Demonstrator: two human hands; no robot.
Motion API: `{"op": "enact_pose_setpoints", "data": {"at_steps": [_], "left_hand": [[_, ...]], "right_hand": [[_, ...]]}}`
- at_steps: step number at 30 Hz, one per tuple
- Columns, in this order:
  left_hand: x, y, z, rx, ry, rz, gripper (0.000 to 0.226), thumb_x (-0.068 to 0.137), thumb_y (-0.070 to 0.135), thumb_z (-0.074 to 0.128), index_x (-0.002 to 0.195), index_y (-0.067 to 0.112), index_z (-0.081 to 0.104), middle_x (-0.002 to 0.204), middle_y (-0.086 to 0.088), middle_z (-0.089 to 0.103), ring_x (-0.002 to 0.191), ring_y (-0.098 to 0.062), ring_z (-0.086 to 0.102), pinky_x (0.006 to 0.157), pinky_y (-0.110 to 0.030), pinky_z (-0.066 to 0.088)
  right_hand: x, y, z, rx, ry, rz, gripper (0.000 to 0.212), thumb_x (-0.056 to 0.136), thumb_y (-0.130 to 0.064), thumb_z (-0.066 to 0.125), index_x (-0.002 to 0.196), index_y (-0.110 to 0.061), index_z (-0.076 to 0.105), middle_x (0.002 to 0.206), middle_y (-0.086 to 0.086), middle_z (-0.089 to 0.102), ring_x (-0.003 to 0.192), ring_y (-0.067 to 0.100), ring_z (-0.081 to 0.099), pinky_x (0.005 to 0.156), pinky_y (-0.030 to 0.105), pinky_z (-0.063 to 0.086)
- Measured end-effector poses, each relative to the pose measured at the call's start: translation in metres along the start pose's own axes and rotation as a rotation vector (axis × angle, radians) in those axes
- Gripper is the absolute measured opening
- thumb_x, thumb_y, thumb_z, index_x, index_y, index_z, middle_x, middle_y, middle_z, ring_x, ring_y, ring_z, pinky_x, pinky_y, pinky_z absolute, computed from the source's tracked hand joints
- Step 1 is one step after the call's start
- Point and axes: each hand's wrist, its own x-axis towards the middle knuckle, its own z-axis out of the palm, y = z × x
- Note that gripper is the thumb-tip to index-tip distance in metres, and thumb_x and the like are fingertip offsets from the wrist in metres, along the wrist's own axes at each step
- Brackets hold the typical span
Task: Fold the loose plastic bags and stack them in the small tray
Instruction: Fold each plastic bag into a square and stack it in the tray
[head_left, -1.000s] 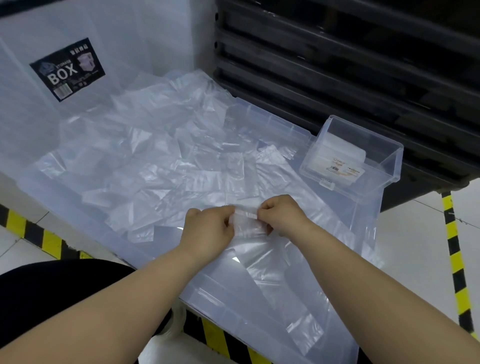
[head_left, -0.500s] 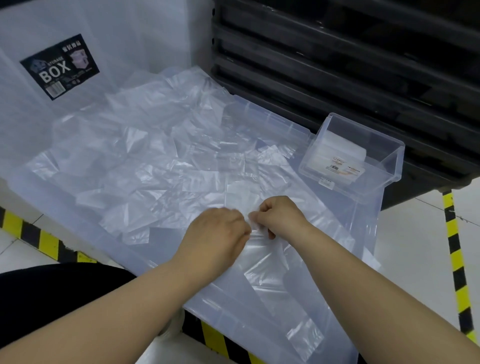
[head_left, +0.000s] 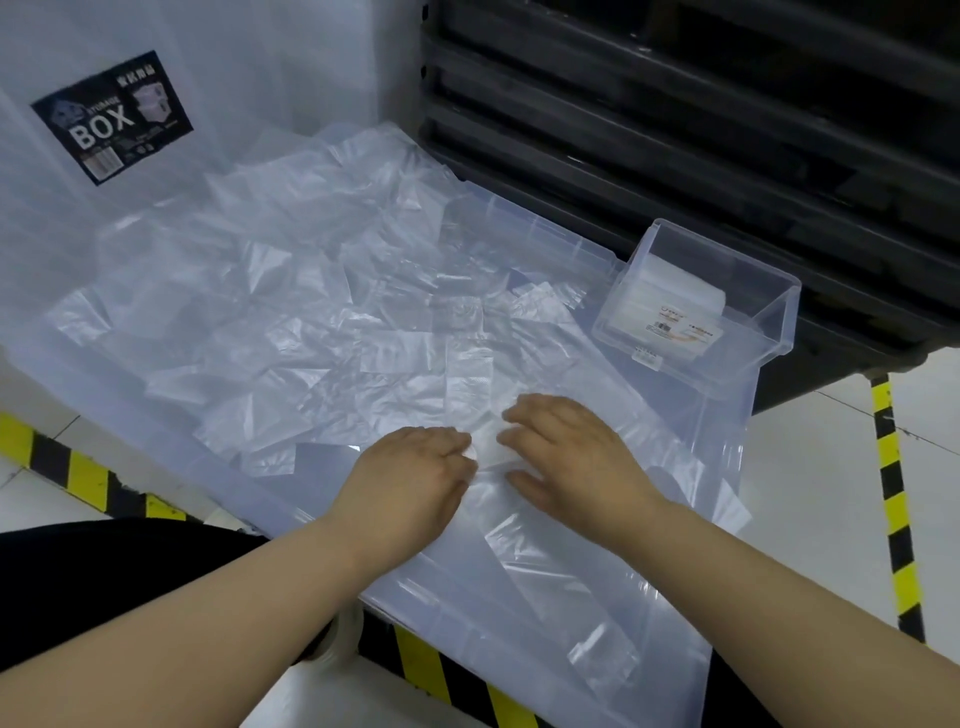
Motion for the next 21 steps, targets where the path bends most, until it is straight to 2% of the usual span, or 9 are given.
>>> {"op": "enact_pose_setpoints", "data": {"at_steps": [2,5,8,10,12,15,16,18,21], "left_hand": [[0.001,-0.001,-0.002,-0.034,-0.021,0.003,0.036,0.077,0.026,0.037,0.060,0.022,0.067,0.073,0.008,0.067,0.065,-0.011,0.065,0.062,-0.018,0.042],[0.005,0.002,-0.006,-0.047,-0.020,0.015,0.035,0.074,0.028,0.036,0.058,0.023,0.068,0.068,0.009,0.066,0.061,-0.010,0.065,0.053,-0.018,0.048],[0.005,0.001,-0.007,-0.056,-0.013,0.044,0.037,0.070,0.031,0.037,0.073,0.023,0.073,0.080,0.007,0.071,0.069,-0.011,0.068,0.062,-0.020,0.050],[0.003,-0.001,-0.006,-0.041,-0.007,0.049,0.043,0.069,0.032,0.037,0.086,0.019,0.074,0.091,0.002,0.072,0.080,-0.014,0.070,0.065,-0.023,0.054],[0.004,-0.003,-0.008,-0.010,-0.013,0.037,0.047,0.068,0.033,0.037,0.092,0.016,0.073,0.098,-0.001,0.072,0.088,-0.016,0.070,0.067,-0.028,0.055],[0.005,-0.007,-0.009,0.000,-0.006,0.027,0.045,0.069,0.031,0.038,0.092,0.012,0.073,0.096,-0.002,0.072,0.088,-0.019,0.070,0.066,-0.034,0.055],[0.005,-0.008,-0.009,-0.008,0.010,0.033,0.043,0.070,0.030,0.039,0.088,0.012,0.074,0.093,-0.001,0.072,0.086,-0.019,0.070,0.065,-0.034,0.056],[0.004,-0.008,-0.010,-0.023,0.063,0.055,0.038,0.074,0.029,0.041,0.080,0.014,0.075,0.085,0.002,0.073,0.082,-0.017,0.071,0.064,-0.035,0.056],[0.001,-0.005,-0.012,-0.098,0.084,0.042,0.034,0.077,0.029,0.042,0.068,0.015,0.072,0.070,0.004,0.071,0.069,-0.015,0.070,0.056,-0.030,0.056]], "right_hand": [[-0.006,-0.001,0.002,-0.021,-0.112,-0.053,0.031,0.051,-0.017,0.086,0.078,-0.008,0.073,0.086,0.006,0.072,0.083,0.022,0.070,0.083,0.030,0.050],[-0.006,-0.005,0.007,0.044,-0.164,-0.004,0.040,0.039,-0.010,0.090,0.076,-0.009,0.074,0.080,0.003,0.073,0.072,0.017,0.071,0.069,0.029,0.056],[0.002,-0.007,0.008,0.045,-0.091,0.025,0.013,0.057,-0.006,0.069,0.067,-0.013,0.073,0.074,-0.001,0.072,0.063,0.014,0.069,0.060,0.021,0.053],[0.003,-0.008,0.007,0.102,-0.089,0.097,0.022,0.064,-0.009,0.051,0.064,-0.014,0.072,0.070,-0.003,0.071,0.058,0.014,0.067,0.051,0.018,0.050],[0.002,-0.008,0.006,0.203,-0.096,0.180,0.025,0.069,-0.012,0.047,0.067,-0.013,0.072,0.069,-0.004,0.071,0.056,0.014,0.066,0.047,0.018,0.048],[-0.003,-0.008,0.001,0.381,-0.058,0.289,0.026,0.075,-0.016,0.048,0.075,-0.010,0.073,0.069,-0.002,0.070,0.064,0.010,0.061,0.067,0.016,0.045],[-0.004,-0.008,-0.002,0.443,-0.038,0.340,0.022,0.077,-0.013,0.052,0.078,-0.008,0.073,0.072,-0.002,0.071,0.073,0.012,0.060,0.074,0.016,0.043],[-0.005,-0.008,-0.011,0.578,-0.078,0.480,0.016,0.080,-0.003,0.060,0.085,-0.007,0.074,0.078,-0.007,0.070,0.087,0.007,0.058,0.078,0.013,0.042],[-0.008,-0.008,-0.020,0.729,-0.146,0.571,0.019,0.083,0.000,0.059,0.088,-0.011,0.073,0.077,-0.023,0.064,0.085,-0.005,0.058,0.079,0.007,0.042]]}}
